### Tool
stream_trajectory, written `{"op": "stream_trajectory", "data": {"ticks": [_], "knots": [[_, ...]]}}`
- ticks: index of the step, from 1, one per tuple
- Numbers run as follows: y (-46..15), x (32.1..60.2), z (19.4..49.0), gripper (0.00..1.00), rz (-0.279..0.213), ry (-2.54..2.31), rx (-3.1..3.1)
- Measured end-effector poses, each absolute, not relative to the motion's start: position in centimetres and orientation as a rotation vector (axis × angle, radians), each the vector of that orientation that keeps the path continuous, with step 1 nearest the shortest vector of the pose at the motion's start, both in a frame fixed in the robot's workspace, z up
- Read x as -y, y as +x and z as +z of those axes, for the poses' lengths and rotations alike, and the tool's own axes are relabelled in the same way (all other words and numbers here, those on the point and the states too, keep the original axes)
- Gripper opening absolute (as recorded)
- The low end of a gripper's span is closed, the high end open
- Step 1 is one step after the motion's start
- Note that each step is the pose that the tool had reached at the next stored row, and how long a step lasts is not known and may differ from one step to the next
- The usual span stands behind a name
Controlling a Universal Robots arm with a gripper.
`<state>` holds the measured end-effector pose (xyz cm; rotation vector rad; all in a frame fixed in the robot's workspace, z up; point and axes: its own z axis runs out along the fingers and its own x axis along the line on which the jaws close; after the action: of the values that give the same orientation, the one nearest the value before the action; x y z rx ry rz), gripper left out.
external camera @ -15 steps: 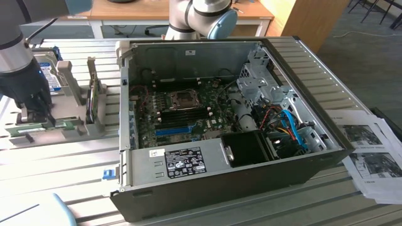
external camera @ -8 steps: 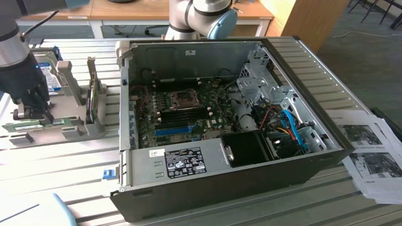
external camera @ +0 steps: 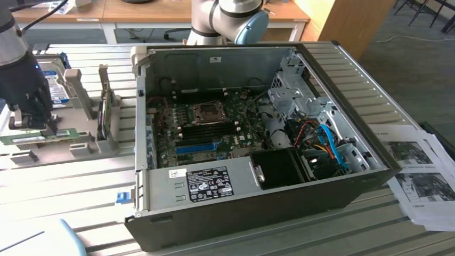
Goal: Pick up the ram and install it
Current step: 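Pick up the ram and move it above insertion slot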
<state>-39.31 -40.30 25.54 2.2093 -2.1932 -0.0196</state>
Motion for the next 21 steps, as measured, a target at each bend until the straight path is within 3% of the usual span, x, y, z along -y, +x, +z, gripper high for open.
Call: {"op": "stream_trajectory", "data": {"ticks": [21], "knots": [[-39.3, 40.3, 30.9, 0.11, -0.019, 2.209, 2.193]]}}
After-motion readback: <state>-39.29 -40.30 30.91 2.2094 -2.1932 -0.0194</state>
